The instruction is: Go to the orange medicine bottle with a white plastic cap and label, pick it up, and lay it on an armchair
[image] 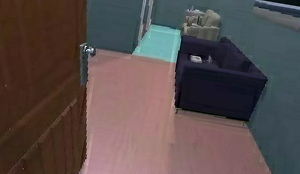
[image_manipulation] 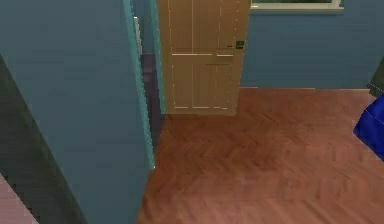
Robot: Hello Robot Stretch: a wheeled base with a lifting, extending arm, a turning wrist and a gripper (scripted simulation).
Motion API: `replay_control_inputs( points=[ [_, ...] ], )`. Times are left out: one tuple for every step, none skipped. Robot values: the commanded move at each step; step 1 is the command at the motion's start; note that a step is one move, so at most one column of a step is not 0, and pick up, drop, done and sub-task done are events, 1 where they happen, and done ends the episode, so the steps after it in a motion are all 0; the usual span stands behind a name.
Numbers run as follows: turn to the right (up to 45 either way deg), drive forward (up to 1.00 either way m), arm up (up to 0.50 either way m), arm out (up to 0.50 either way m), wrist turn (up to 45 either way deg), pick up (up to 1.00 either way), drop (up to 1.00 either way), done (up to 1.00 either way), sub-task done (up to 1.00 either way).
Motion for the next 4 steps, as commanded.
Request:
replay_control_inputs(
  points=[
    [0.0, 0.15, 0.00, 0.00, 0.0, 0.00, 0.00, 0.00, 0.00],
    [0.0, 1.00, 0.00, 0.00, 0.0, 0.00, 0.00, 0.00, 0.00],
    [-9.0, 0.00, 0.00, 0.00, 0.0, 0.00, 0.00, 0.00, 0.00],
    [0.0, 0.30, 0.00, 0.00, 0.0, 0.00, 0.00, 0.00, 0.00]
  ],
)
